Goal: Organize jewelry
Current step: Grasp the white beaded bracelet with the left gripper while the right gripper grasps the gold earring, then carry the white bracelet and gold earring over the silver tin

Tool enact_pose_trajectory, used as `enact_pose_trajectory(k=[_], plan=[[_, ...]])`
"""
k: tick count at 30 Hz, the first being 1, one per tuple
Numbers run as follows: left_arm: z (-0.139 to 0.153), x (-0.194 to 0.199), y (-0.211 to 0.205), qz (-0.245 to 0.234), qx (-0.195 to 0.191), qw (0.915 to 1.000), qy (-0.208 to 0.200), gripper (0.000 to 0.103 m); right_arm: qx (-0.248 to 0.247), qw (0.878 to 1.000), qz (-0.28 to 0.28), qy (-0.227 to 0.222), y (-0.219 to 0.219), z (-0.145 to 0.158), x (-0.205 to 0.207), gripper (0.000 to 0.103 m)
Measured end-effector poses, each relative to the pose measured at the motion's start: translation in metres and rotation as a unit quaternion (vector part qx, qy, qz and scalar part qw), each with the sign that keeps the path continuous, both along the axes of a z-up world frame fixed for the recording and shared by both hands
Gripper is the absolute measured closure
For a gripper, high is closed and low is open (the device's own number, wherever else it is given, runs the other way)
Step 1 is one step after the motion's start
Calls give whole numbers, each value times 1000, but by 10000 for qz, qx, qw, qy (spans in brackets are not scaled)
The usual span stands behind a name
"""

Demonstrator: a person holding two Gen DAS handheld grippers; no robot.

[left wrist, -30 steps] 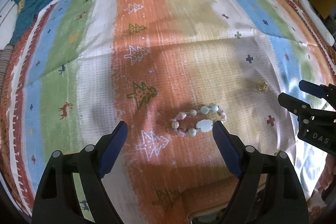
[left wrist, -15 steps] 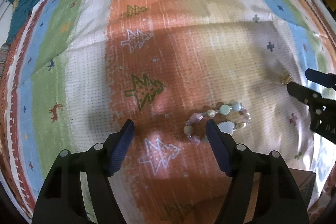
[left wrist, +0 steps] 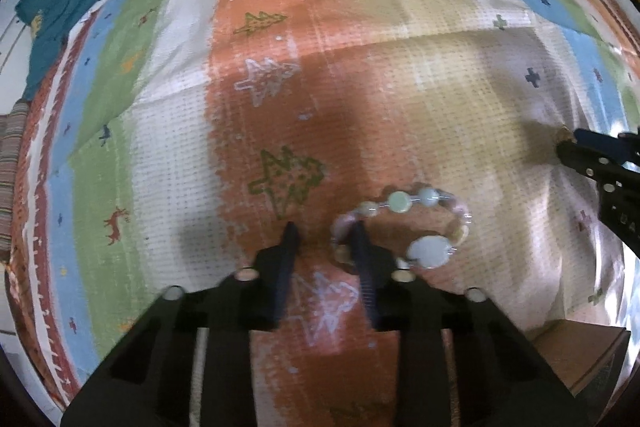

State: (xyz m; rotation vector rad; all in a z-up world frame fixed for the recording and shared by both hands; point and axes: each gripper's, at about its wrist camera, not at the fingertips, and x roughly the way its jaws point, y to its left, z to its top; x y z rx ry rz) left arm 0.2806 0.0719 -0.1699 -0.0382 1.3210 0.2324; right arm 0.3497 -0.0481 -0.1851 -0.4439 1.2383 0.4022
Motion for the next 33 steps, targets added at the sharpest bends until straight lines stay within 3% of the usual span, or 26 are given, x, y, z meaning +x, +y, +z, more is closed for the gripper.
enact_pose_trajectory(k=[3, 11, 33], plan=[[3, -1, 8, 130, -72, 9999, -52, 93, 80, 10000, -28, -11, -1, 2, -2, 87], [23, -12, 14, 281, -324, 9987, -284, 94, 355, 9993, 45, -148, -5, 24, -10, 87], [115, -58, -1, 289, -815, 9871, -1345, 94, 840, 9946, 128, -593, -25, 83, -55, 87]])
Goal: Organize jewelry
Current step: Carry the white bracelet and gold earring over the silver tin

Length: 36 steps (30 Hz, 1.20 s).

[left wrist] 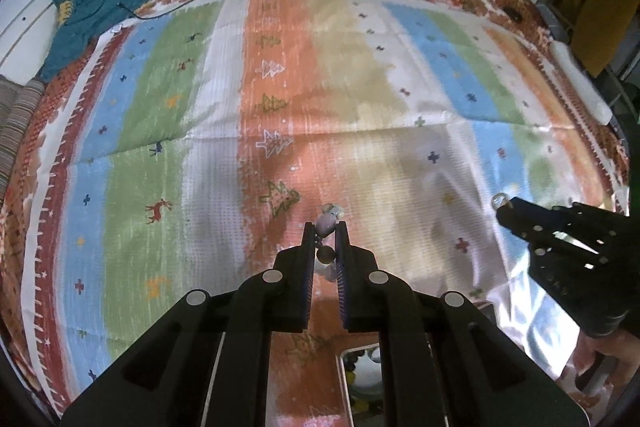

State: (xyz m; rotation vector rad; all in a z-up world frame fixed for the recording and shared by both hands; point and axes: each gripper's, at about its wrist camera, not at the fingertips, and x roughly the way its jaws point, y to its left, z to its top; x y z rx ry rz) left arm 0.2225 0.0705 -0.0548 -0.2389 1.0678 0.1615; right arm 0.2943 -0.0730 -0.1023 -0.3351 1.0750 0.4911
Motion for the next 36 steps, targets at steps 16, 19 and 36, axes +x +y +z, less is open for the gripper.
enact_pose_trajectory(k=[16, 19, 36], plan=[[41, -39, -18, -143, -113, 9981, -594, 94, 231, 9996, 32, -176, -10, 19, -24, 87], [45, -45, -22, -169, -115, 9977, -652, 94, 258, 9995, 36, -182, -12, 21, -28, 87], [54, -74, -37, -311, -119, 9961, -812, 94, 437, 9985, 136, -301, -19, 34, -61, 87]])
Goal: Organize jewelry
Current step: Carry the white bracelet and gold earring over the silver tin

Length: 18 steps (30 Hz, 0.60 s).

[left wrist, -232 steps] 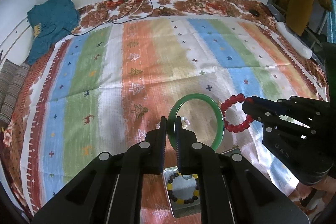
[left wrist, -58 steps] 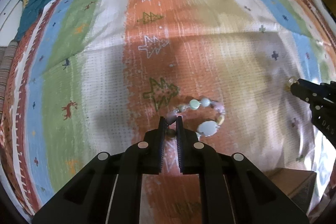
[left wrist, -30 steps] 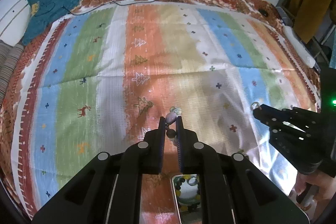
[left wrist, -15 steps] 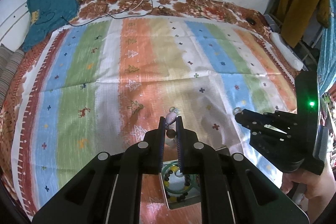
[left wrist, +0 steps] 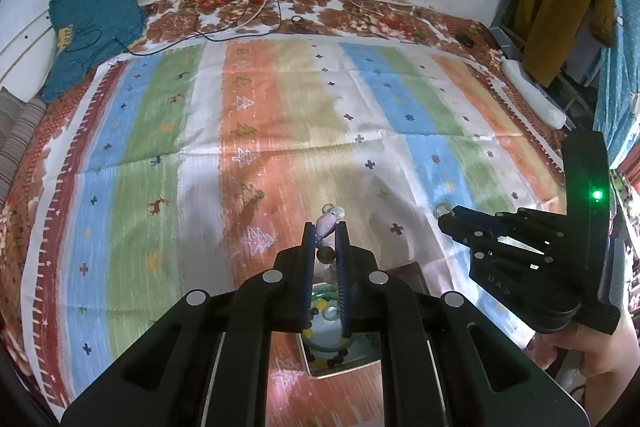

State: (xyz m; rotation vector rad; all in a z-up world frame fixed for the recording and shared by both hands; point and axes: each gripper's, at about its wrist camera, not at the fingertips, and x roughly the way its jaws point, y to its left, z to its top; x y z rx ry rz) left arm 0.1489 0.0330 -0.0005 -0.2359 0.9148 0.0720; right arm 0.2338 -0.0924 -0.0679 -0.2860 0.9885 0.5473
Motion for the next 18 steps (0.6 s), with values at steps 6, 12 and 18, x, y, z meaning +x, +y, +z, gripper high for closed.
enact_pose_trajectory(k=[6, 12, 18], plan=[[0, -10, -7, -51, 36, 10000, -21, 94, 9, 10000, 75, -30, -2, 1, -14, 87], [0, -19, -10, -67, 39, 10000, -41, 94, -5, 9999, 133, -54, -2, 1, -26, 87], [1, -31, -18, -130, 76, 9999, -79, 94, -18, 9998, 200, -81, -1, 2, -35, 87]])
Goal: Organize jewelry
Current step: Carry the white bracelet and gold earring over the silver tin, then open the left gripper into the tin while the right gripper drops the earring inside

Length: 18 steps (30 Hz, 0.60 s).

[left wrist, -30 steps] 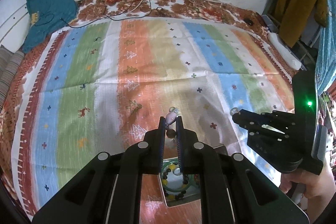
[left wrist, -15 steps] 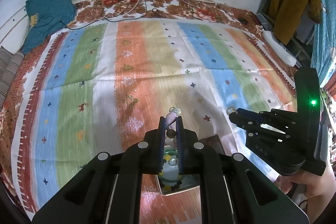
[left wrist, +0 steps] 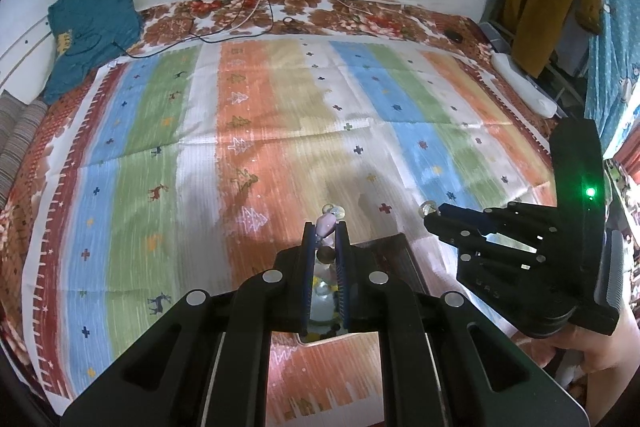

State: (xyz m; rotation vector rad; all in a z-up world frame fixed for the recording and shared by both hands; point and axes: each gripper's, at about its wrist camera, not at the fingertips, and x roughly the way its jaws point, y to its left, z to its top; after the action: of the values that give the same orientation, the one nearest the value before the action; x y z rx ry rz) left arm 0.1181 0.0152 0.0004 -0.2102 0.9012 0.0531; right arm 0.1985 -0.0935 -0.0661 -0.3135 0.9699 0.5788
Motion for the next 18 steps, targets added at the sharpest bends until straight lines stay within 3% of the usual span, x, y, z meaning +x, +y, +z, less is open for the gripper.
enact_pose_trajectory(k=[16, 18], plan=[[-5, -14, -9, -39, 90, 9999, 77, 93, 5, 9998, 212, 40, 4, -4, -24, 87], [-8, -12, -6, 76, 86, 9998, 188, 82, 15, 9996, 263, 28, 5, -4, -24, 82]])
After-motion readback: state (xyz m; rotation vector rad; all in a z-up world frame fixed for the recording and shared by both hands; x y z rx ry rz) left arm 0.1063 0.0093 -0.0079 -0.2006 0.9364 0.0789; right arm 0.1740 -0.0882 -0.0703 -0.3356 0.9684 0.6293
